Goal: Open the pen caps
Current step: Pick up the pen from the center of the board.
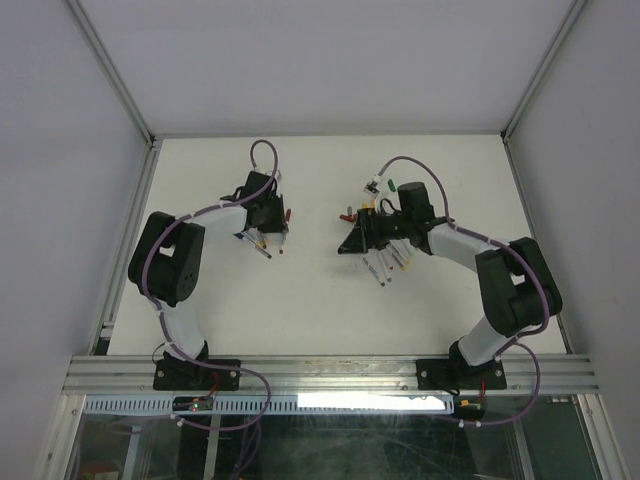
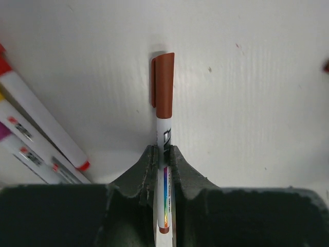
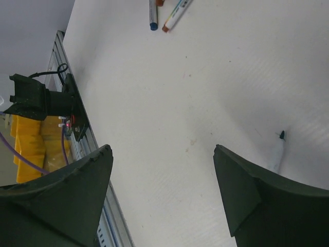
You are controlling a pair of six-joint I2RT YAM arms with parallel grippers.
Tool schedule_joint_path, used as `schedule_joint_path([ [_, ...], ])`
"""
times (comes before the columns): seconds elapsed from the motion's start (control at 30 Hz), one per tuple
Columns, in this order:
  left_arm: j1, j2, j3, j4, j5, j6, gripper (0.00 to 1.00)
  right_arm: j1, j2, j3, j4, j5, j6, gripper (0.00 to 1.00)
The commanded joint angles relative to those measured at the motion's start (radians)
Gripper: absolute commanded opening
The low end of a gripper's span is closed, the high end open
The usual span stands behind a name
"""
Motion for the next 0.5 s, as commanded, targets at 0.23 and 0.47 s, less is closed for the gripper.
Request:
schedule_joint_path([
  [0.23,-0.026,-0.142,-0.242,0.273,0.246,-0.170,0.02,0.162,0.285,0.146,0.284,0.213,0.359,0.71],
  [0.47,-0.026,-0.159,-0.323,0.360,0.312,-0.214,0.02,0.189,0.428,0.249,0.326,0.226,0.472,0.63],
])
